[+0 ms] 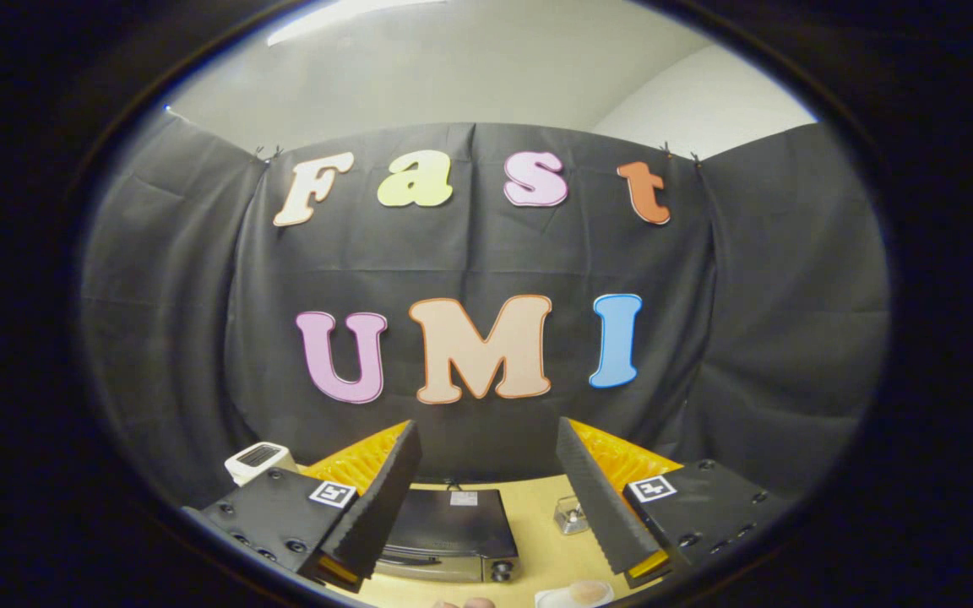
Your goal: Open the toaster oven, put the food inside, and close the toaster oven door.
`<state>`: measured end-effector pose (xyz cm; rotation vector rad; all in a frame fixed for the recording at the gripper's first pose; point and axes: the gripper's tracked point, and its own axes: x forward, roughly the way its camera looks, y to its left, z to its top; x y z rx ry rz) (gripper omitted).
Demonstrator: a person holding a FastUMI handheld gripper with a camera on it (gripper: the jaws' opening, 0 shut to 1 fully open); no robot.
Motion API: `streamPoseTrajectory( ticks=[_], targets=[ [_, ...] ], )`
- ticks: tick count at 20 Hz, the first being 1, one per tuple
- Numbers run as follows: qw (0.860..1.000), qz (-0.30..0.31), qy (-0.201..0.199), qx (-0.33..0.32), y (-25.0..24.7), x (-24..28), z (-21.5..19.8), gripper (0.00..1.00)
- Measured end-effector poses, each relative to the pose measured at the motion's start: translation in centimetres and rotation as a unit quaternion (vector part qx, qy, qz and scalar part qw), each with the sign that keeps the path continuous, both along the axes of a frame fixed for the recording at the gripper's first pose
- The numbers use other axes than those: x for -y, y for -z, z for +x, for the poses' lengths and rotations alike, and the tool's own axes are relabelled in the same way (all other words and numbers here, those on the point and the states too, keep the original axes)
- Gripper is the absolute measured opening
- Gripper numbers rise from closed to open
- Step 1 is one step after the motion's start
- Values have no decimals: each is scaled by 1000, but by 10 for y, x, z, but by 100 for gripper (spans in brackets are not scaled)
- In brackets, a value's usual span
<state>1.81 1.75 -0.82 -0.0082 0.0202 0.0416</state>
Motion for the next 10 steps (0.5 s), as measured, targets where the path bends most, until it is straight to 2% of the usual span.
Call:
streamPoseTrajectory(
  ticks=[10],
  targets=[
    [1000,16,-22,-1,6,-16,11,100]
  ],
)
